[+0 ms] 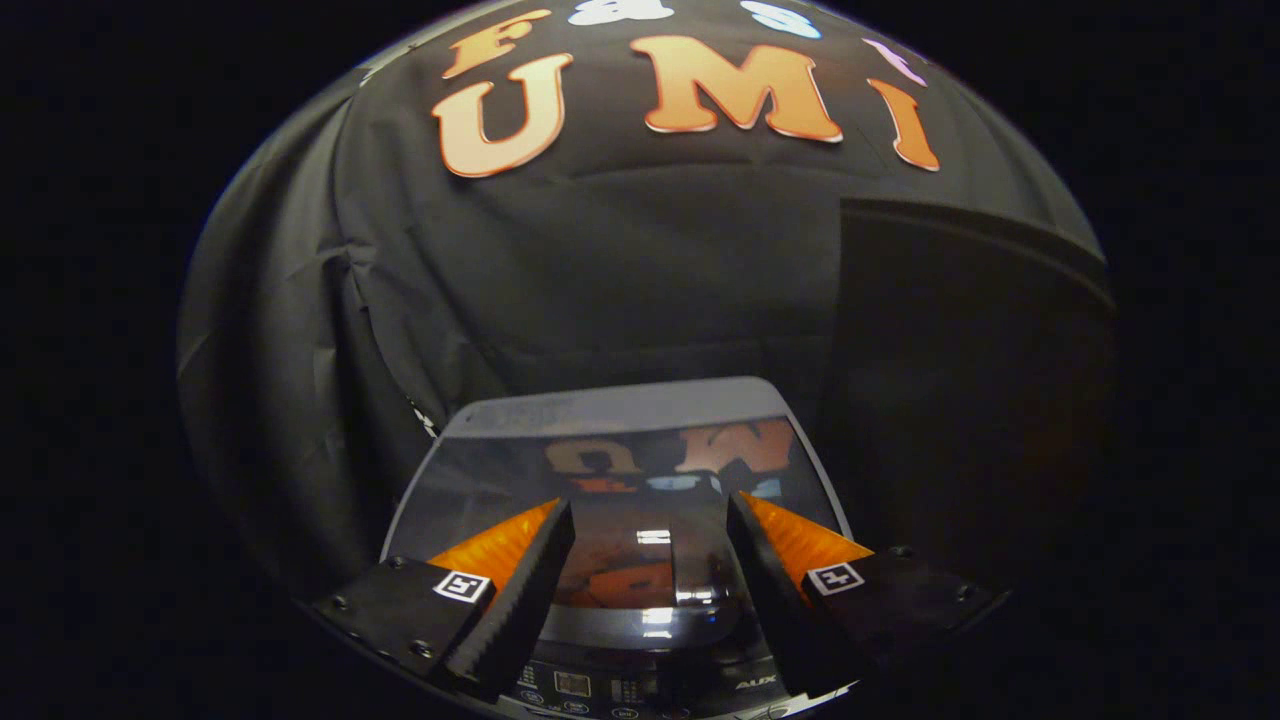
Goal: Put the clothes into the washing machine and then close the washing machine lid.
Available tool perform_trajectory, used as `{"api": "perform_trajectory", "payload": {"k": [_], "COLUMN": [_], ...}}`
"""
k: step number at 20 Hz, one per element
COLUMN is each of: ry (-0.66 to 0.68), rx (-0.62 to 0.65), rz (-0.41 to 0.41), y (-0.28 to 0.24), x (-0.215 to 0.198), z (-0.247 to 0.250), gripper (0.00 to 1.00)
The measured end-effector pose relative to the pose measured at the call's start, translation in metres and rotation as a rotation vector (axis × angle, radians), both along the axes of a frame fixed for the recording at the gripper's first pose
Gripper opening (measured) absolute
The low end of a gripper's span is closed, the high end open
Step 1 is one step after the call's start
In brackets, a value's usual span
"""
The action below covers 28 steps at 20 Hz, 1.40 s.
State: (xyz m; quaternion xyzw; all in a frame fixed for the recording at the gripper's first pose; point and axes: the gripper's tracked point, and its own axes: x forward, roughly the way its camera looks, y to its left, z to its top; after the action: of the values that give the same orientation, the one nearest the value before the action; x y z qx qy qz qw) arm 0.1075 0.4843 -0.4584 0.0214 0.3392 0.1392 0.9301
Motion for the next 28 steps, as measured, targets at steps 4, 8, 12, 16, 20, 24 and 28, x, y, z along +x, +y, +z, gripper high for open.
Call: {"api": "perform_trajectory", "payload": {"k": [4,8,12,16,20,24,28], "ry": [0.000,-0.050,-0.059,-0.135,-0.239,-0.325,-0.410], "rx": [-0.008,-0.023,-0.006,-0.012,0.011,0.088,0.161], "rz": [-0.012,0.020,0.027,0.064,0.084,0.067,0.061], "y": [-0.001,0.004,0.009,0.012,0.013,0.003,-0.031], "x": [0.002,0.011,0.010,0.015,0.015,0.012,0.002], "z": [-0.004,0.011,0.026,0.061,0.126,0.193,0.271], "gripper": [0.98,0.98,0.98,0.98,0.98,0.98,0.98]}}
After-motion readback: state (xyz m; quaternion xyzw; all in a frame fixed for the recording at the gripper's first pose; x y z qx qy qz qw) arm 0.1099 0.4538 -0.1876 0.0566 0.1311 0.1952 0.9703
